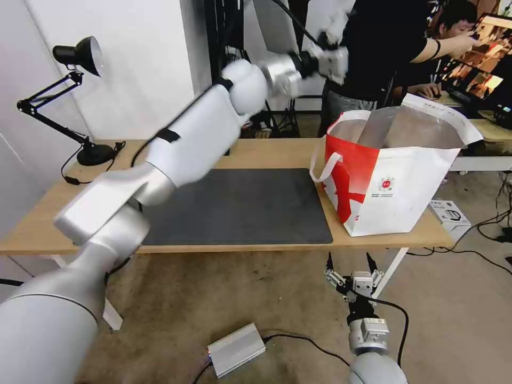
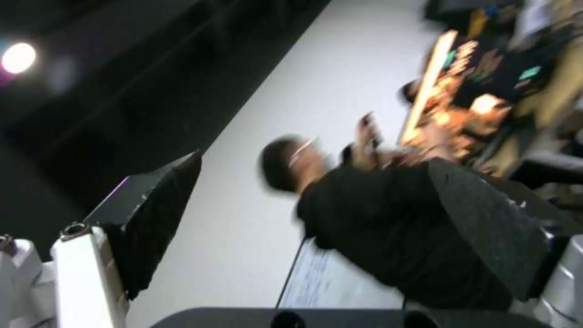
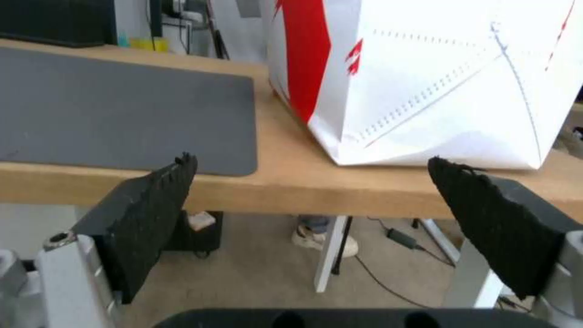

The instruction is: Pick up the trash from the table and place it into the takeout bag.

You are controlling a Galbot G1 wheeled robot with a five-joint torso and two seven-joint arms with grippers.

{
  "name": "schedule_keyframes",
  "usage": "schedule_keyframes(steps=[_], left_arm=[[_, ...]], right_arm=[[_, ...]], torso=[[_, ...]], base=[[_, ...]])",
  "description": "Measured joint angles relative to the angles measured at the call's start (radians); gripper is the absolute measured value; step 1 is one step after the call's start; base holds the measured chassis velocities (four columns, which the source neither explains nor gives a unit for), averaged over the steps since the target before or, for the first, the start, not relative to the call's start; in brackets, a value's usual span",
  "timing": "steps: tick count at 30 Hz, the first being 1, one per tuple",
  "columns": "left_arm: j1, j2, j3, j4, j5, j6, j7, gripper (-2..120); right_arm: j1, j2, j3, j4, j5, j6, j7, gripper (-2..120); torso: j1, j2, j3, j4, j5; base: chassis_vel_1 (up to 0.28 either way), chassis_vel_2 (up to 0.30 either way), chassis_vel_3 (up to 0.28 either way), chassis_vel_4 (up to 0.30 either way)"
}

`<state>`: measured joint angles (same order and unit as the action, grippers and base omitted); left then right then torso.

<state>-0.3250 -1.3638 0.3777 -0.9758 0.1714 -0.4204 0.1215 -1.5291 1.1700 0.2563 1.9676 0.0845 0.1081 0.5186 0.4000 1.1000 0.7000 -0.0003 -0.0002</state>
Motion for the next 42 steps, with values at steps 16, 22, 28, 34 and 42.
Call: schedule_keyframes(steps=[16,22,28,34,42], left_arm=[[0.248,0.658,-0.169,-0.507,-0.436,0.347,-0.117,100],[0.697,0.867,-0.466,-0.751,-0.531,0.408,-0.199,100],[1.201,0.832,-0.787,-0.953,-0.567,0.461,-0.278,100],[1.467,0.728,-0.956,-1.026,-0.550,0.460,-0.303,100],[1.736,0.530,-1.036,-1.128,-0.494,0.426,-0.344,100]], right_arm=[[-0.006,-0.021,0.007,0.021,0.005,-0.007,-0.001,99],[-0.004,-0.028,-0.001,0.021,0.003,-0.008,-0.002,99],[-0.025,-0.020,0.015,0.037,-0.003,-0.008,-0.002,99],[-0.028,-0.028,0.019,0.040,-0.003,-0.008,-0.002,99],[-0.027,-0.036,0.020,0.045,-0.001,-0.011,-0.003,99]], torso=[[0.000,0.000,0.000,0.0007,-0.0004],[0.000,0.000,0.000,0.0028,0.0006],[0.000,0.000,0.000,-0.0004,0.0004],[0.000,0.000,0.000,0.0005,0.0001],[0.000,0.000,0.000,0.0002,0.0004]], base=[[0.000,0.000,0.000,0.000],[0.000,0.000,0.000,0.000],[0.000,0.000,0.000,0.000],[0.000,0.000,0.000,0.000],[0.000,0.000,0.000,0.000]])
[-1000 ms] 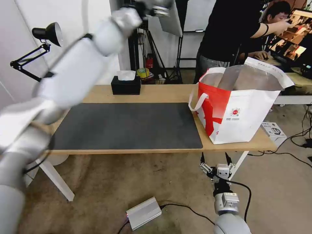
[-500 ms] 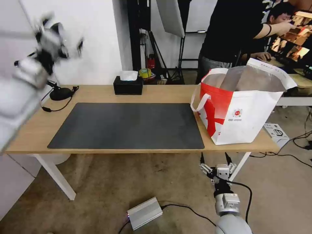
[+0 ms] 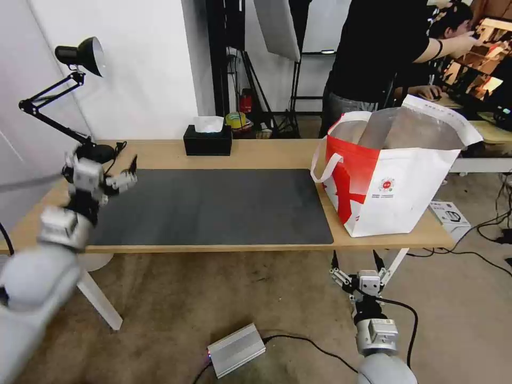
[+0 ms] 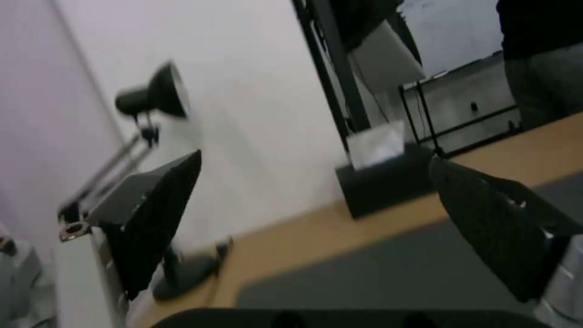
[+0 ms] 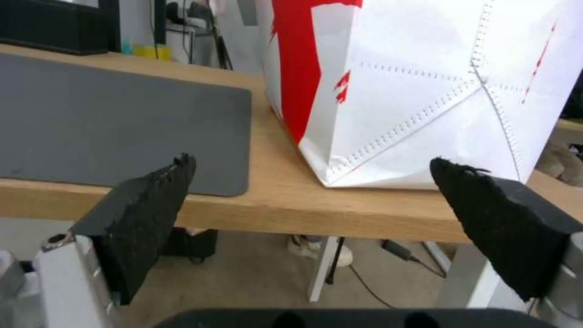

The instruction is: Pick up the trash from the table and place it into the takeout bag.

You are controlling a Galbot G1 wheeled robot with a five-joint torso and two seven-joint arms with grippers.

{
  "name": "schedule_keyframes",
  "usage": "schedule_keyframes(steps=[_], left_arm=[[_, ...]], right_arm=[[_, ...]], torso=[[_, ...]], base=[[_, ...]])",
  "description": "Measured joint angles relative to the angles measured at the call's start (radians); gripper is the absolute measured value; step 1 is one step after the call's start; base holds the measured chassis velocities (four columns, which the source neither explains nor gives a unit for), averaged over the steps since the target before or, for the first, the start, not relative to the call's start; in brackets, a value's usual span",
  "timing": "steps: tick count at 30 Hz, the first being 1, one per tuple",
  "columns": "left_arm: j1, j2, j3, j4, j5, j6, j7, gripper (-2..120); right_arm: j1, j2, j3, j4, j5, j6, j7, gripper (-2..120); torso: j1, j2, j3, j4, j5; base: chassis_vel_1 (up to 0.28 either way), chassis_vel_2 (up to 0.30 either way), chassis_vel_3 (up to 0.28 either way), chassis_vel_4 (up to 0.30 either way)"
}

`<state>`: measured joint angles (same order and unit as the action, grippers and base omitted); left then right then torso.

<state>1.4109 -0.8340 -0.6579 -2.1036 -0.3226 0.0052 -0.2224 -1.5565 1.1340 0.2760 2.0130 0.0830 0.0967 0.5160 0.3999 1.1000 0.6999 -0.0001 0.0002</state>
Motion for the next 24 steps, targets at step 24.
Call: schedule_keyframes(steps=[24], left_arm=[[0.292,-0.379,0.044,-0.087,0.245,-0.170,-0.012,100]], right_arm=[[-0.019,-0.003,0.000,0.027,-0.004,-0.004,-0.015,100]], torso=[[0.000,0.000,0.000,0.0000,-0.0001]], base=[[0.000,0.000,0.000,0.000]])
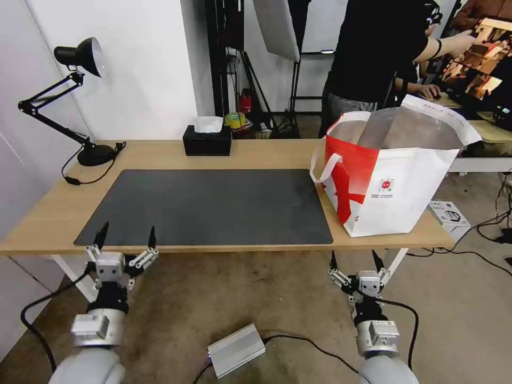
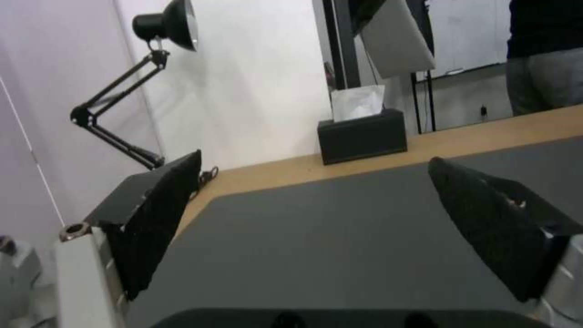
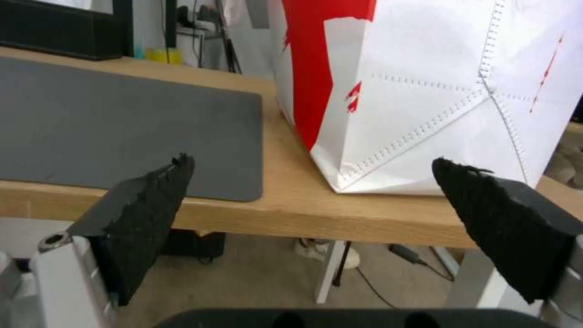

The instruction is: Pick up the trash from the table and place it into the takeout bag.

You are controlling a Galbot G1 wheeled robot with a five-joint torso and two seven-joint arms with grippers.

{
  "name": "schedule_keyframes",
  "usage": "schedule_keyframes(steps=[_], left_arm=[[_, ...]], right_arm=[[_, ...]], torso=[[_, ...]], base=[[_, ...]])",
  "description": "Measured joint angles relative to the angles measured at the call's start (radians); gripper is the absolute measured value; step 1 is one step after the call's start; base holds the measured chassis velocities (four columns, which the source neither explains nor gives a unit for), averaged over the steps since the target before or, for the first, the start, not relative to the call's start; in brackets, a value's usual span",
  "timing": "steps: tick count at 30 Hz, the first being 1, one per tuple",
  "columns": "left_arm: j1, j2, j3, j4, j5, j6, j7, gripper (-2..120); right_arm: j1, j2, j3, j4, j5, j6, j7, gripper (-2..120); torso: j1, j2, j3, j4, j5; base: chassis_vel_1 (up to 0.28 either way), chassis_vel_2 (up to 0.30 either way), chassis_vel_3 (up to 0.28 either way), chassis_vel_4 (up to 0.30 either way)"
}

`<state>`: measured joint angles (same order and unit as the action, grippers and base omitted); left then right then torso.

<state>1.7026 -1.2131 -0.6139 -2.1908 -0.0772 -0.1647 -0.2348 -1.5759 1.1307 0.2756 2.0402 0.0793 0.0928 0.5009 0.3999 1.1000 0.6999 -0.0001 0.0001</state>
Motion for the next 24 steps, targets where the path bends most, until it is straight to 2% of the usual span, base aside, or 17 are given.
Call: schedule_keyframes(steps=[6,24], left_arm=[[0.042,-0.042,0.013,0.008,0.028,-0.045,0.000,100],[0.108,-0.099,0.031,0.043,0.074,-0.141,-0.008,100]], right_arm=[[-0.004,0.003,0.001,0.003,-0.007,0.000,-0.004,100],[-0.011,0.005,0.003,0.011,-0.009,-0.003,-0.005,100]], torso=[[0.000,0.000,0.000,0.0001,0.0000],[0.000,0.000,0.000,0.0002,-0.0001]], base=[[0.000,0.000,0.000,0.000],[0.000,0.000,0.000,0.000]])
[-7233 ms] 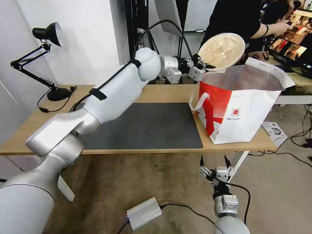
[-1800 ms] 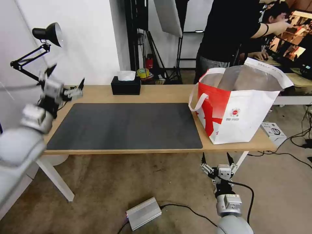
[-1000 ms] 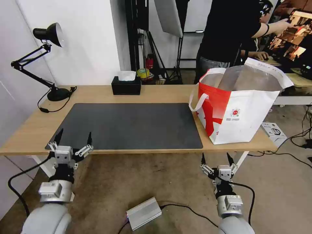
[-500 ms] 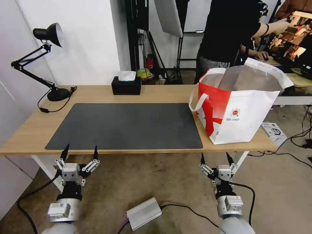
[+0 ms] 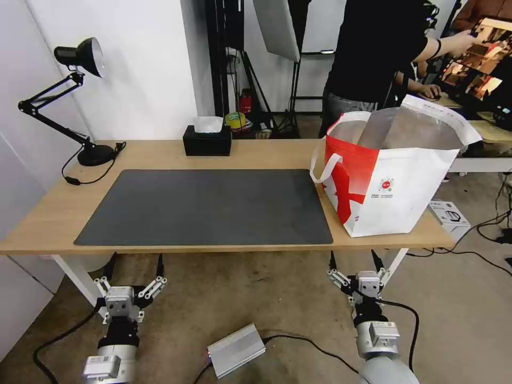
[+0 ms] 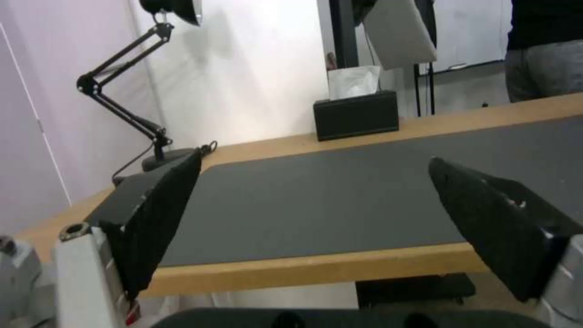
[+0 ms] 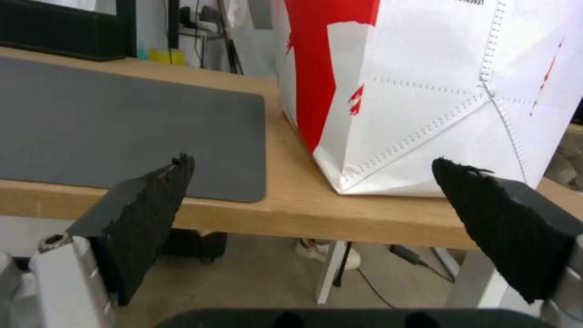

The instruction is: Pick up the trash from the table and place it into the takeout bag.

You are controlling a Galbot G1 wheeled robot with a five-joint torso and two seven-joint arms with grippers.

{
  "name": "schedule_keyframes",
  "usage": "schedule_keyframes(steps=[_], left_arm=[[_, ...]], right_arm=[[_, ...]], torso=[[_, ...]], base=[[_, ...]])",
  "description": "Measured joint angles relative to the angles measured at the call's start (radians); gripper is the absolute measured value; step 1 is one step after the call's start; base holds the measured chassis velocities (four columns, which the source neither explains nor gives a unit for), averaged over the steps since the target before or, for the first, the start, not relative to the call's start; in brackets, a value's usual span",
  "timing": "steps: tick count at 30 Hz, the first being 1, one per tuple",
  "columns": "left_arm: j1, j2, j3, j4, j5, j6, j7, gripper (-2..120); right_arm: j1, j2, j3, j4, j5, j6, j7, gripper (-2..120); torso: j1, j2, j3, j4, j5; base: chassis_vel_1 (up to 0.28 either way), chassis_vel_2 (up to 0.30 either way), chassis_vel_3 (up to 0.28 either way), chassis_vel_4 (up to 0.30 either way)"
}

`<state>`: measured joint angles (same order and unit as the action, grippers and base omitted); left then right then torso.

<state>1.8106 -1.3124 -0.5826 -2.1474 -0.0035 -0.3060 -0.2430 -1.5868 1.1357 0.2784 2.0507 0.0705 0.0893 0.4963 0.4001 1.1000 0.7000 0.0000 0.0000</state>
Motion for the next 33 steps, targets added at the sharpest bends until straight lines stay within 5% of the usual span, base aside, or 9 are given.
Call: schedule_keyframes(steps=[33], left_arm=[[-0.004,-0.012,0.002,0.022,0.009,-0.033,-0.001,100]], right_arm=[[-0.015,0.008,-0.010,-0.006,-0.012,-0.015,-0.001,100]], torso=[[0.000,0.000,0.000,0.0000,-0.0001]], base=[[0.000,0.000,0.000,0.000]])
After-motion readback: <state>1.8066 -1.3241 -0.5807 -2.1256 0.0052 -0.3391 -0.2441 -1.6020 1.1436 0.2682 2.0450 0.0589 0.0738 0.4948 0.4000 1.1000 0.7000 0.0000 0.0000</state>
